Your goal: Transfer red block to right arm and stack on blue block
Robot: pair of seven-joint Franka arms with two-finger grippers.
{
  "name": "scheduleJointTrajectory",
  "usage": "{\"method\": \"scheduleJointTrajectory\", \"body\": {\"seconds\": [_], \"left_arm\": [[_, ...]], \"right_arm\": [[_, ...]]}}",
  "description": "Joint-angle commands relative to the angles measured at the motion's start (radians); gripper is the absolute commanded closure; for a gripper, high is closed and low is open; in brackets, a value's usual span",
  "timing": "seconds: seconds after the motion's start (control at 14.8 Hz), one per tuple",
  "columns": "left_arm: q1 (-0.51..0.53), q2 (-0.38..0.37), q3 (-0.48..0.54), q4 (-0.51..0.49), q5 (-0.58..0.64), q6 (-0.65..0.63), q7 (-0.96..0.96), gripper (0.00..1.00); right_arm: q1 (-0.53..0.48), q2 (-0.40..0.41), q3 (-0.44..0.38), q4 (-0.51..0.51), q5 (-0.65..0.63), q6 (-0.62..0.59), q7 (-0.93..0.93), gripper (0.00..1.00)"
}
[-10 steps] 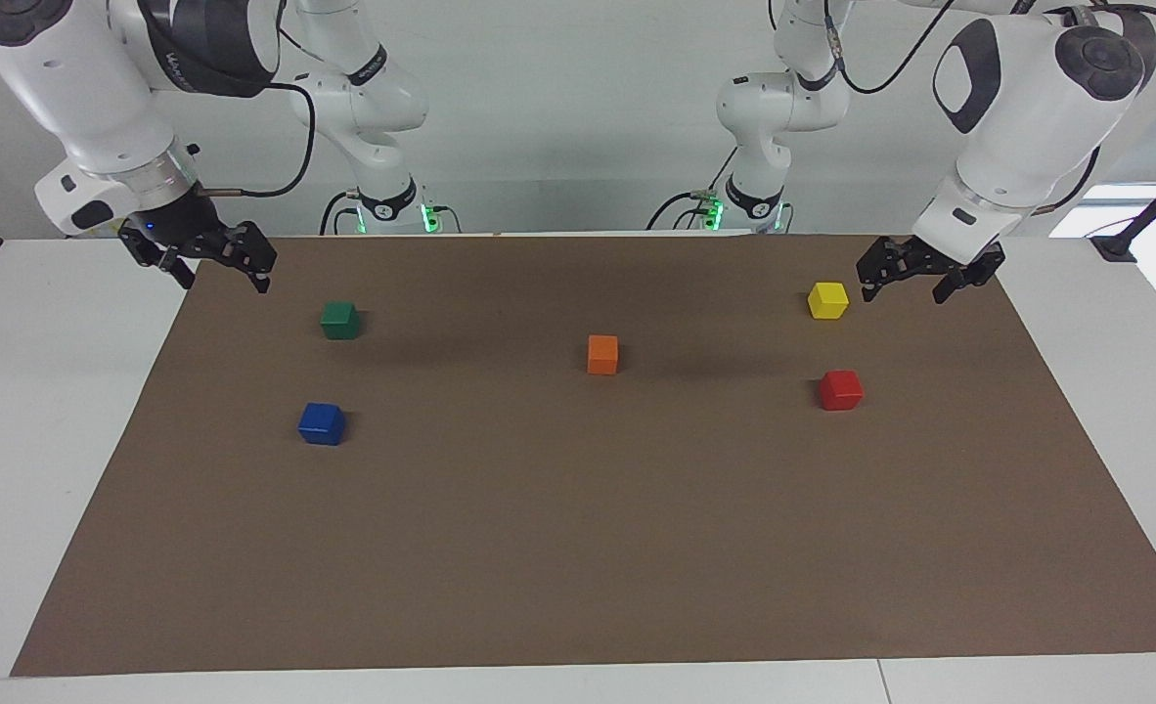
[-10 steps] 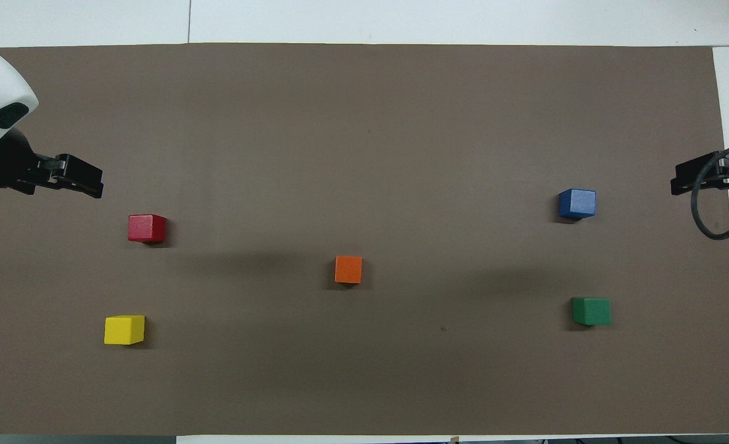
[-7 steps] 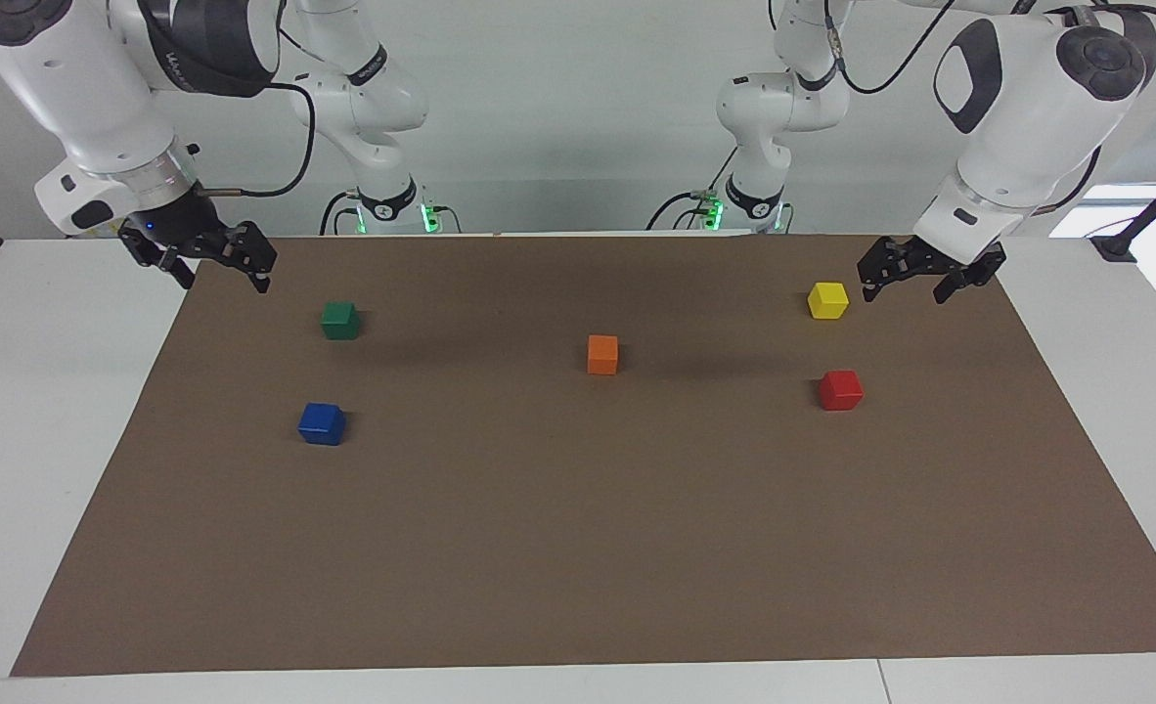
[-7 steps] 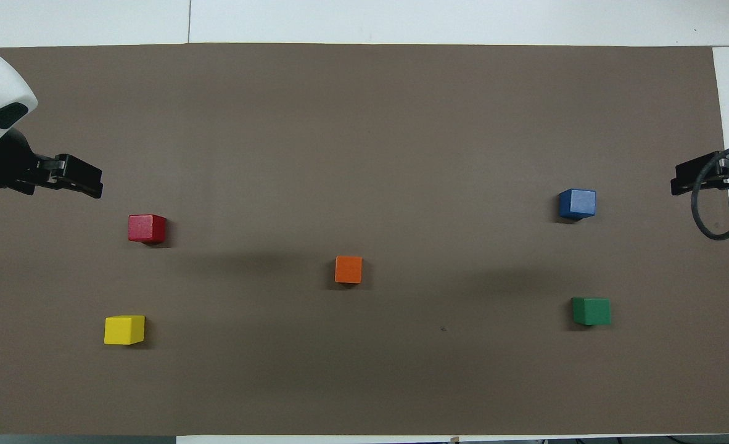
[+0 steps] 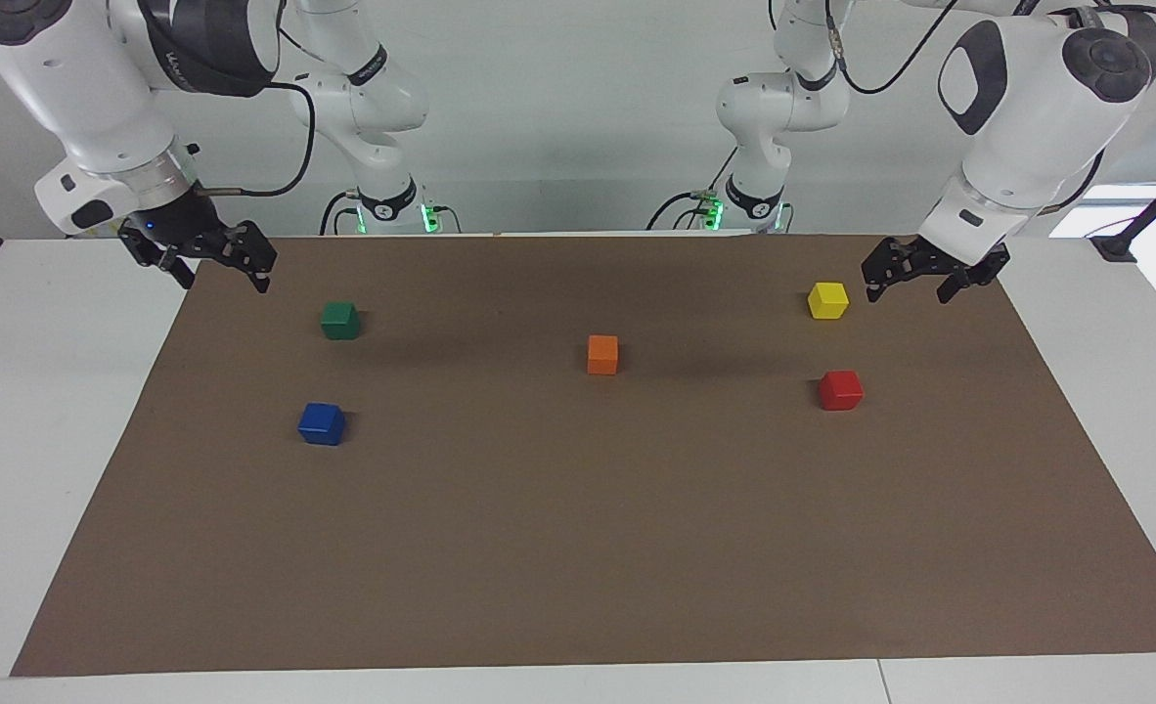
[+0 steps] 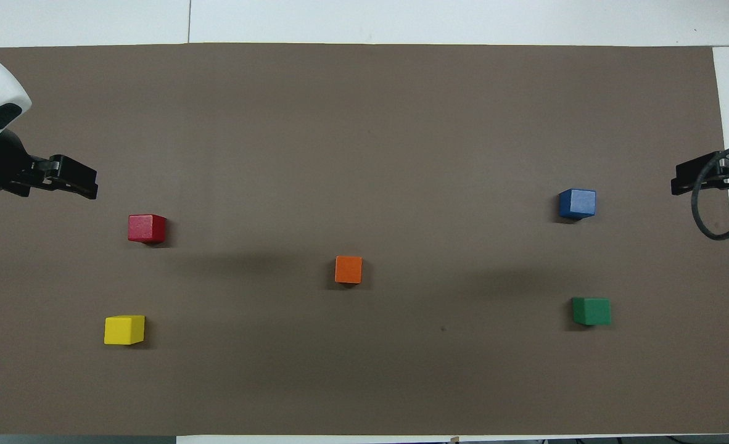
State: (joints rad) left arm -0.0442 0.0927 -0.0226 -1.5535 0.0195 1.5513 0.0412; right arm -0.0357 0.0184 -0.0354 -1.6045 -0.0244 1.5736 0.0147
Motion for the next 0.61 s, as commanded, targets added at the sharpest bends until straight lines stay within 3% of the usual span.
{"method": "scheduleJointTrajectory", "body": {"seconds": [0.0, 0.54], "left_arm": [[-0.013, -0.031, 0.035, -0.089, -0.003, 0.107, 0.006, 0.0], [0.0, -0.048, 0.033, -0.361, -0.001, 0.384, 0.026, 0.0]], "right_arm": [[-0.01, -0.028, 0.009, -0.032, -0.003, 0.014, -0.01, 0.0], [-0.01, -0.029, 0.014, -0.04, 0.023, 0.022, -0.025, 0.0]]}}
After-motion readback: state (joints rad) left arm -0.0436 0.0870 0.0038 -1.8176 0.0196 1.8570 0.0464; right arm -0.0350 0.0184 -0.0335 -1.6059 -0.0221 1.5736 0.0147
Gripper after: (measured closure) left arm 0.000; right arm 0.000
